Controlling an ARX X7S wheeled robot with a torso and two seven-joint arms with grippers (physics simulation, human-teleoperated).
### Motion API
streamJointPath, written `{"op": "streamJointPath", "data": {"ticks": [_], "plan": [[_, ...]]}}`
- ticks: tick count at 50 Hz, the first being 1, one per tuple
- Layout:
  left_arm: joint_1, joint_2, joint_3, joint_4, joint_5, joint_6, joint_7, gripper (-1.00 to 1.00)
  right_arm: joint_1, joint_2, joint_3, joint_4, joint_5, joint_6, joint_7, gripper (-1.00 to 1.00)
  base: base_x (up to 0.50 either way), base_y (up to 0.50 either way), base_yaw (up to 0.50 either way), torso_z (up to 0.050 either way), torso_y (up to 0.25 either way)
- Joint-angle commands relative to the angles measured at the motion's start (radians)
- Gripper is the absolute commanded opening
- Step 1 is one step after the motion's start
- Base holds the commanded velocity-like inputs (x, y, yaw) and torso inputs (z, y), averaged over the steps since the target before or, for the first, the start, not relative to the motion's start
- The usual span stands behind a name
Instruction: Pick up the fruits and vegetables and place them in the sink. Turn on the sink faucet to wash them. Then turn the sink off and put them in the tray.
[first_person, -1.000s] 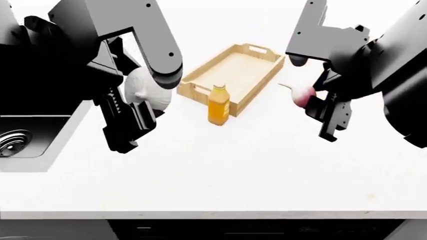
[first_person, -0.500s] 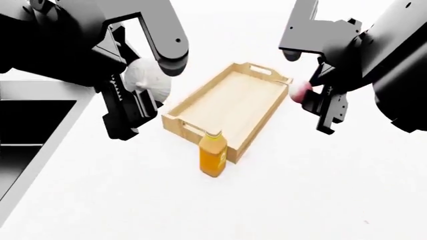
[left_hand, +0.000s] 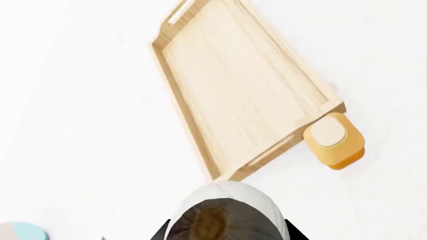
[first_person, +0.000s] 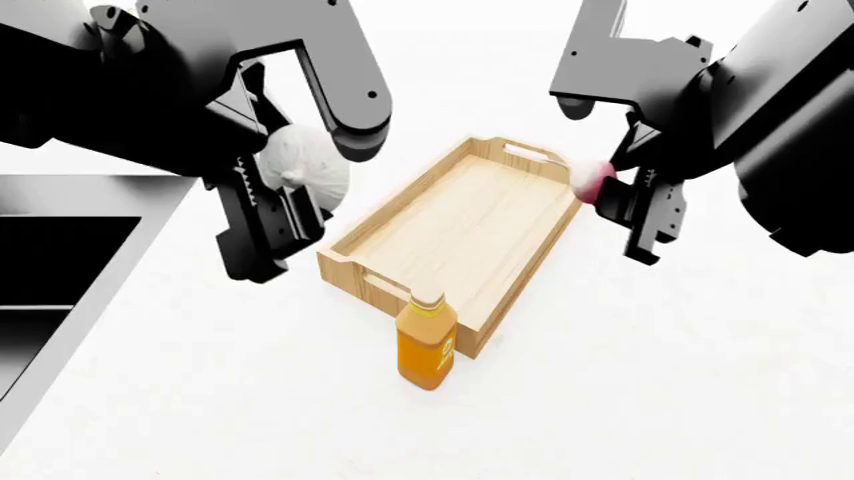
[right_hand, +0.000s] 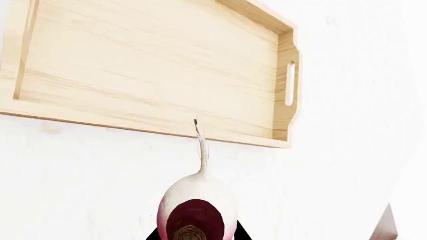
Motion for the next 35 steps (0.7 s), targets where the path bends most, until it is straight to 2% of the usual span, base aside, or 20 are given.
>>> {"op": "streamJointPath", "data": {"ticks": [1,10,20,27,33,35], "plan": [[0.016,0.030,0.019,-0.035,0.047,0.037,0.036,-1.00,-0.010,-0.004,0.015,0.007,-0.001,-0.005,0.013,-1.00,0.00,0.00,0.00,0.000,0.000],[0.105,0.171,0.112,-0.296,0.226,0.225,0.218,-1.00,-0.025,-0.001,0.022,-0.003,0.001,-0.008,0.027,-1.00,0.00,0.00,0.00,0.000,0.000],[0.202,0.292,0.180,-0.546,0.335,0.367,0.345,-1.00,-0.024,0.012,0.025,-0.028,0.000,0.009,0.038,-1.00,0.00,0.00,0.00,0.000,0.001],[0.262,0.419,0.243,-0.786,0.403,0.455,0.494,-1.00,-0.034,0.013,0.028,-0.028,0.000,0.008,0.047,-1.00,0.00,0.00,0.00,0.000,0.000],[0.312,0.566,0.294,-1.080,0.469,0.552,0.658,-1.00,-0.043,0.013,0.031,-0.024,0.001,0.004,0.054,-1.00,0.00,0.00,0.00,0.000,0.000],[0.325,0.589,0.291,-1.131,0.494,0.566,0.681,-1.00,-0.045,0.012,0.032,-0.024,0.002,0.002,0.056,-1.00,0.00,0.00,0.00,0.000,0.000]]}}
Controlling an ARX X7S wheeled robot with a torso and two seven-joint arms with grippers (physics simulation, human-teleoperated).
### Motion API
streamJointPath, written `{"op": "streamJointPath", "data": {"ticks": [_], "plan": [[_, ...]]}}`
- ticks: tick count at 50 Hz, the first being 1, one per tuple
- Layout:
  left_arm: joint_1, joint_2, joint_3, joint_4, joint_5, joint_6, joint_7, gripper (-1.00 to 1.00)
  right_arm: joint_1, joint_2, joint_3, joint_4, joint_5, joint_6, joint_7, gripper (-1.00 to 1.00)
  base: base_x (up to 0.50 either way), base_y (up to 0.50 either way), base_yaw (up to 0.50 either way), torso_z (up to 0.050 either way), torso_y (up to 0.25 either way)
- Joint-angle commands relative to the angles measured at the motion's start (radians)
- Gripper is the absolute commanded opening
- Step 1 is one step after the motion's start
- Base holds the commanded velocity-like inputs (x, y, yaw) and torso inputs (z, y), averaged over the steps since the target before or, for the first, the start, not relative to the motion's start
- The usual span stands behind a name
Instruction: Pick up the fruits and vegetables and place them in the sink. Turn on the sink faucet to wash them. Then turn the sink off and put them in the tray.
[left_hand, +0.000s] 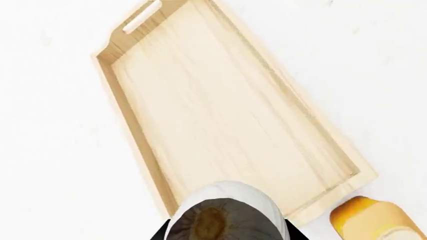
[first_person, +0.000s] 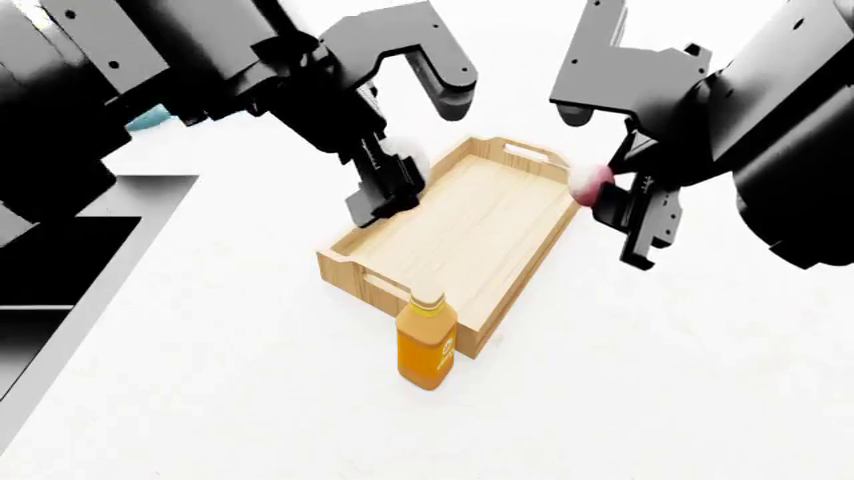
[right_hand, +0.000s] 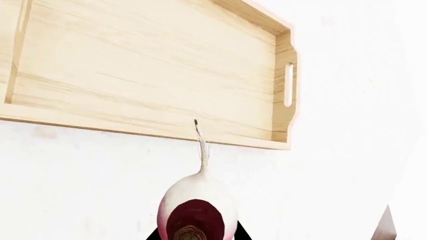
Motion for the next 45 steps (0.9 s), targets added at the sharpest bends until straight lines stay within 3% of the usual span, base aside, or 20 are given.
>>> {"op": "streamJointPath", "data": {"ticks": [1,6,12,31,45], "plan": [[0.091,0.188,0.047,-0.381,0.129,0.129,0.200,-1.00,-0.012,0.002,0.004,-0.001,-0.004,-0.008,0.012,-1.00,0.00,0.00,0.00,0.000,0.000],[0.133,0.188,-0.057,-0.407,0.231,0.086,0.210,-1.00,-0.017,0.002,0.003,0.006,-0.004,-0.016,0.015,-1.00,0.00,0.00,0.00,0.000,0.000],[0.192,0.188,-0.106,-0.412,0.271,0.041,0.193,-1.00,-0.022,-0.003,0.001,0.015,-0.004,-0.022,0.018,-1.00,0.00,0.00,0.00,0.000,0.000],[0.260,0.188,-0.122,-0.448,0.086,0.117,-0.015,-1.00,-0.045,0.000,0.005,0.014,0.002,-0.030,0.032,-1.00,0.00,0.00,0.00,0.000,0.001],[0.289,0.188,-0.117,-0.479,0.060,0.190,-0.015,-1.00,-0.053,-0.005,-0.001,0.028,0.004,-0.044,0.036,-1.00,0.00,0.00,0.00,0.000,-0.032]]}}
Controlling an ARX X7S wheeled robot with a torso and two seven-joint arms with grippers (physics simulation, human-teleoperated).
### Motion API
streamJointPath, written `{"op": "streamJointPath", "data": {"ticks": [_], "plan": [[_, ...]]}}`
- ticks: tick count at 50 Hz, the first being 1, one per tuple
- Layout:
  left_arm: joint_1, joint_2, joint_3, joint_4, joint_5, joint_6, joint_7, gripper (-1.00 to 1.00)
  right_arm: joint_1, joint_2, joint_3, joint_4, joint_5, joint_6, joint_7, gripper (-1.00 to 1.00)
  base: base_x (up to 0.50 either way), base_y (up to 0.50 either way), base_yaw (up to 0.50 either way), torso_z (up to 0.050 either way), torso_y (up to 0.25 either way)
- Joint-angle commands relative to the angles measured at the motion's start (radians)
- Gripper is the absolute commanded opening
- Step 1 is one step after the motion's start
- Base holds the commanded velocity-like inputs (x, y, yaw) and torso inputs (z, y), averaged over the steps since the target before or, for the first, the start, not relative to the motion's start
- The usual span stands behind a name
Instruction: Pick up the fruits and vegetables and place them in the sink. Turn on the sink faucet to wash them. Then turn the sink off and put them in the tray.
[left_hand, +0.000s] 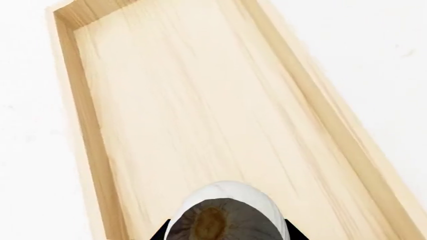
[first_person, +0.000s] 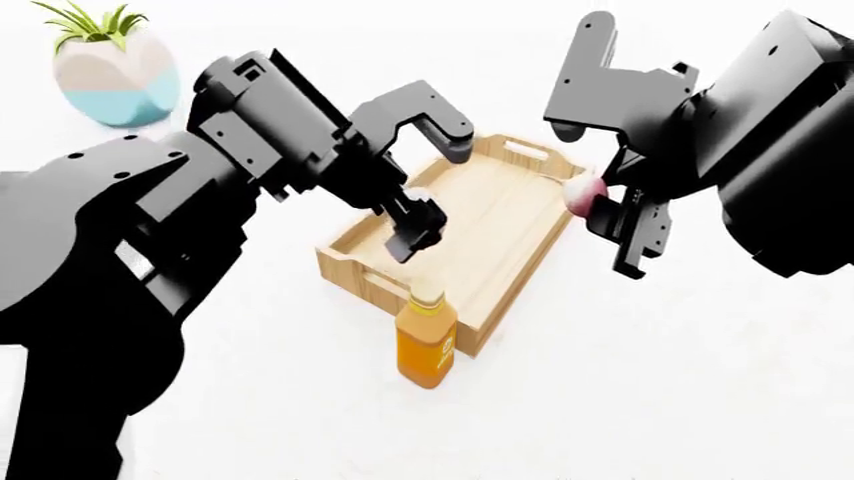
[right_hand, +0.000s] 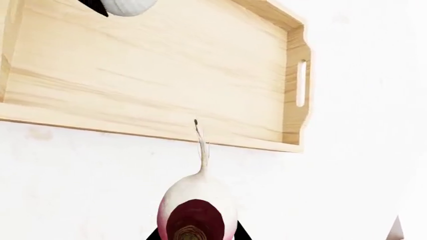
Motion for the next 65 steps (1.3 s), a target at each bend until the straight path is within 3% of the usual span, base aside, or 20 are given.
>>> {"op": "streamJointPath", "data": {"ticks": [1,16,17,30,44,54,65], "plan": [[0.020,0.002,-0.006,-0.028,-0.037,0.031,-0.037,-1.00,-0.007,-0.002,-0.004,0.010,-0.004,-0.015,0.003,-1.00,0.00,0.00,0.00,0.000,-0.250],[-0.007,0.002,-0.008,-0.044,-0.115,0.040,-0.078,-1.00,-0.011,-0.003,-0.004,0.017,-0.001,-0.022,0.008,-1.00,0.00,0.00,0.00,0.000,-0.047],[-0.006,0.002,-0.006,-0.043,-0.114,0.040,-0.072,1.00,-0.010,-0.003,-0.004,0.017,-0.001,-0.022,0.007,-1.00,0.00,0.00,0.00,0.000,0.000],[-0.010,0.002,-0.008,-0.045,-0.091,0.025,-0.040,1.00,-0.006,-0.006,-0.011,0.021,-0.001,-0.019,0.009,-1.00,0.00,0.00,0.00,0.000,0.000],[-0.127,0.002,-0.018,-0.072,-0.103,0.032,-0.028,1.00,0.039,-0.076,-0.029,0.146,-0.007,-0.076,-0.018,-1.00,0.00,0.00,0.00,0.000,0.000],[-0.177,-0.213,-0.050,0.350,-0.205,-0.218,-0.250,1.00,0.049,-0.274,-0.026,0.560,-0.020,-0.274,-0.033,-1.00,0.00,0.00,0.00,0.000,0.000],[-0.188,-0.351,-0.076,0.588,-0.290,-0.349,-0.355,1.00,0.069,-0.598,0.002,1.325,-0.010,-0.695,-0.055,-1.00,0.00,0.00,0.00,0.000,0.000]]}}
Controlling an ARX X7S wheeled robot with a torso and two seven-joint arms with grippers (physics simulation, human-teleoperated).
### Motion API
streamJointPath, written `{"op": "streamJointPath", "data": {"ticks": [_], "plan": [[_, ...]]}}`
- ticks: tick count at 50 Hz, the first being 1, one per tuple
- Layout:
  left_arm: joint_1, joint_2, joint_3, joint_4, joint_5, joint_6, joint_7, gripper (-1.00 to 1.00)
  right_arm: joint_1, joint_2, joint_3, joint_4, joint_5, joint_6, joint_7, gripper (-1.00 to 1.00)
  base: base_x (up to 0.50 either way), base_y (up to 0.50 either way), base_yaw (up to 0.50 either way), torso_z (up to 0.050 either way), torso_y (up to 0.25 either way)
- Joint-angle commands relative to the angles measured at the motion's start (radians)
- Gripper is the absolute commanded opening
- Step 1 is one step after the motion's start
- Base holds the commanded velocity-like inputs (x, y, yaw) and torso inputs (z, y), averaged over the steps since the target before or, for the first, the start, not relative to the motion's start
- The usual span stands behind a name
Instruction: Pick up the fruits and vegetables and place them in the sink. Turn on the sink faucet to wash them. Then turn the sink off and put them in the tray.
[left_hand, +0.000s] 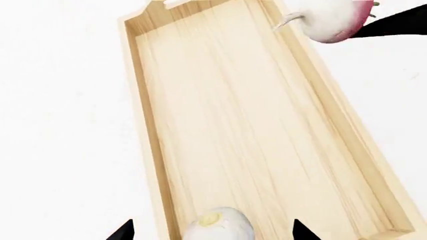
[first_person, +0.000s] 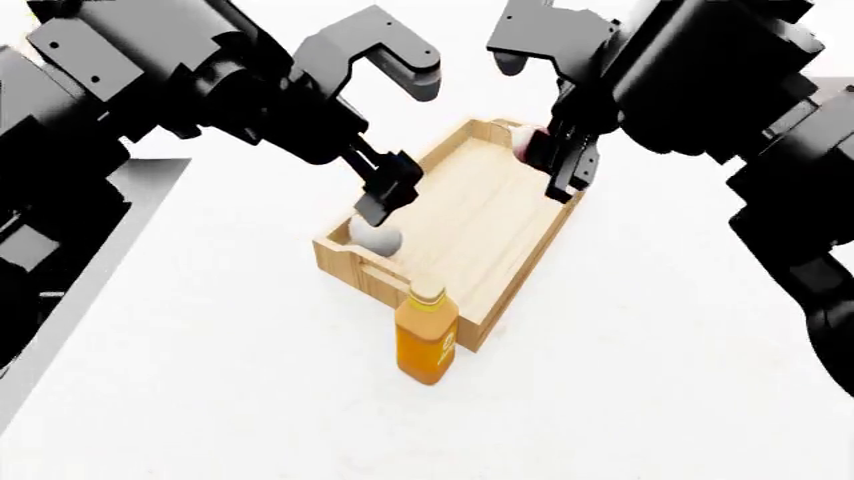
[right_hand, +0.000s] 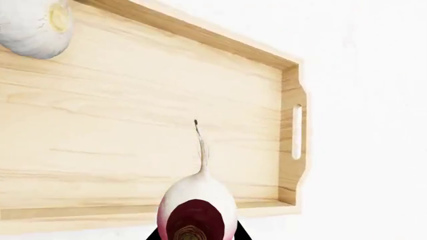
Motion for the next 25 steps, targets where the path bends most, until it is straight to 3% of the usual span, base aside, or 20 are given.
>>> {"op": "streamJointPath", "data": {"ticks": [1,10,25], "plan": [[-0.025,-0.147,-0.035,0.260,-0.087,-0.132,-0.123,1.00,0.017,-0.261,0.003,0.598,0.026,-0.328,-0.016,-1.00,0.00,0.00,0.00,0.000,0.000],[-0.033,-0.213,-0.057,0.361,-0.124,-0.161,-0.164,1.00,-0.020,-0.261,-0.170,0.548,0.203,-0.284,-0.005,-1.00,0.00,0.00,0.00,0.000,0.000],[-0.041,-0.262,-0.074,0.423,-0.152,-0.185,-0.201,1.00,-0.072,-0.261,-0.185,0.520,0.271,-0.282,0.014,-1.00,0.00,0.00,0.00,0.000,0.000]]}}
